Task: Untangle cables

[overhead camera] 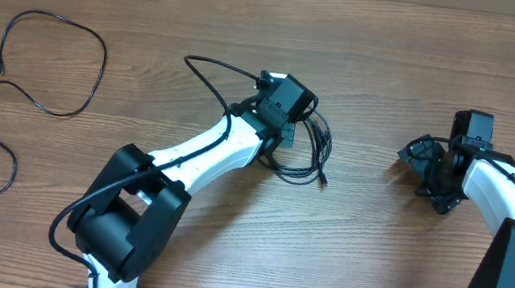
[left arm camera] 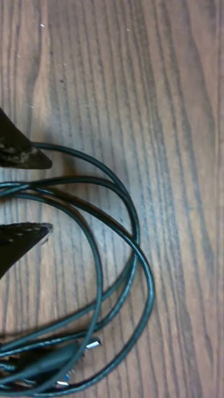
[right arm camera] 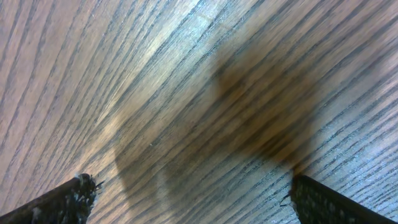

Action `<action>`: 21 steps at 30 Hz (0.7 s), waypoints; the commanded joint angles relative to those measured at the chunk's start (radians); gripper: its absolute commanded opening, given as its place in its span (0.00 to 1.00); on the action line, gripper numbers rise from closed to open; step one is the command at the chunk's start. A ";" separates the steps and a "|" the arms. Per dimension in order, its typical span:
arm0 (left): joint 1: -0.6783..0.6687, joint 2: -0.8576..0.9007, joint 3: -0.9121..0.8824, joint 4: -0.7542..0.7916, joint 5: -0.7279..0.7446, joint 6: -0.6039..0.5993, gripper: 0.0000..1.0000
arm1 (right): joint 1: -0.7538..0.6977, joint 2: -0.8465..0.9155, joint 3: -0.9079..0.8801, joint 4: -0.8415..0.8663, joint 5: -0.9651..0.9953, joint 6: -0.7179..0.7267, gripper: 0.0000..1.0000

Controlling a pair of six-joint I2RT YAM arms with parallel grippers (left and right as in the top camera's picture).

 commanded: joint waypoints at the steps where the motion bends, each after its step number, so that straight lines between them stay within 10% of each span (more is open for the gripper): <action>1: 0.010 0.040 0.014 0.021 0.003 0.008 0.26 | -0.001 -0.019 0.002 0.002 0.002 -0.004 1.00; 21: 0.032 0.050 0.009 0.027 0.001 0.008 0.32 | -0.001 -0.019 0.002 0.002 0.002 -0.004 1.00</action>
